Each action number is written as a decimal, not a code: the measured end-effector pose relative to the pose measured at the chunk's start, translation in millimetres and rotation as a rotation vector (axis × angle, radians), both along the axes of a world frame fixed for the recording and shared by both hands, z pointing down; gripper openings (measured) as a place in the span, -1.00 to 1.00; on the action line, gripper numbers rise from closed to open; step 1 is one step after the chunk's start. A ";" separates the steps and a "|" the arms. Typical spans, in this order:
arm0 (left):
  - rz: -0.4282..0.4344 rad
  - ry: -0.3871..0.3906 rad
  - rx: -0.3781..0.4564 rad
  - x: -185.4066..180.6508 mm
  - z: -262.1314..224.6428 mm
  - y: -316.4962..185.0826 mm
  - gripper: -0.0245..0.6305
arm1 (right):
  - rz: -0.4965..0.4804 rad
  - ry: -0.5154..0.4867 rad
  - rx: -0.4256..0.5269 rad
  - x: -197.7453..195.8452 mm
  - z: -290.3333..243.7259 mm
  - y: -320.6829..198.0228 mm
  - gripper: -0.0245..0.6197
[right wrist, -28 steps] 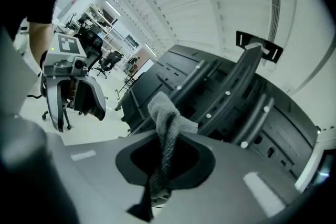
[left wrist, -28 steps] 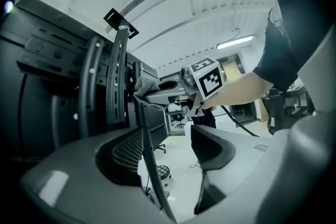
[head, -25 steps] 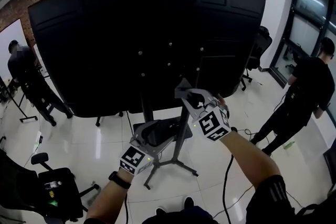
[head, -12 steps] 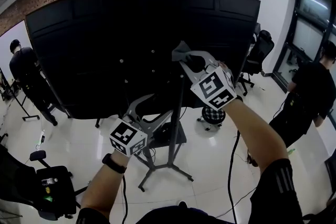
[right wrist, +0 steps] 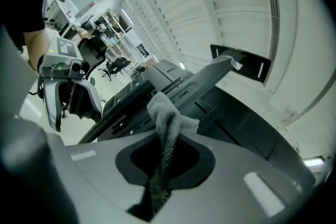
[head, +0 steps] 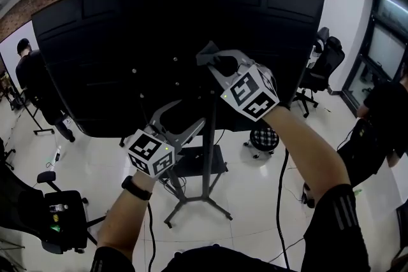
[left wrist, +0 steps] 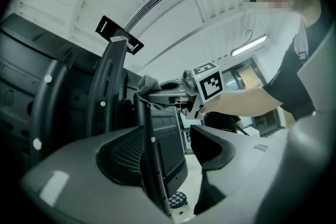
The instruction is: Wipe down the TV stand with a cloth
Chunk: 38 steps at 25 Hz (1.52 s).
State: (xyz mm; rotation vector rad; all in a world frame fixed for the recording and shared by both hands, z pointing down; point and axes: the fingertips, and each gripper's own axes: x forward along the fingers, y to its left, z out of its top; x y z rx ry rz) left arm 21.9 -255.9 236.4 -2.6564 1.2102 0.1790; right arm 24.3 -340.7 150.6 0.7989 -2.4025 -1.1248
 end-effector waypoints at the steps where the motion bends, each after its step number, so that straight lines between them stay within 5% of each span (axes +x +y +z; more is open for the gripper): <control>1: -0.005 0.005 -0.007 1.4 4.9 -2.6 -0.01 | -0.006 0.013 0.016 1.4 5.2 -0.2 -0.85; 11: -0.030 0.026 -0.075 11.9 48.7 -25.7 -0.01 | -0.035 0.003 0.174 11.6 24.2 1.7 -0.85; 20: -0.032 0.041 -0.145 15.6 88.2 -41.3 -0.02 | -0.083 0.129 0.106 15.0 97.3 -4.9 -0.85; 24: -0.031 0.044 -0.177 17.2 106.1 -44.9 -0.02 | -0.099 0.101 0.068 17.3 109.8 -4.3 -0.85; 33: -0.039 0.044 -0.253 19.0 147.0 -54.9 -0.02 | -0.101 0.102 0.216 20.1 115.0 7.7 -0.85; 38: -0.040 0.042 -0.288 16.3 166.2 -56.4 -0.02 | -0.115 0.186 0.199 8.9 161.4 5.0 -0.85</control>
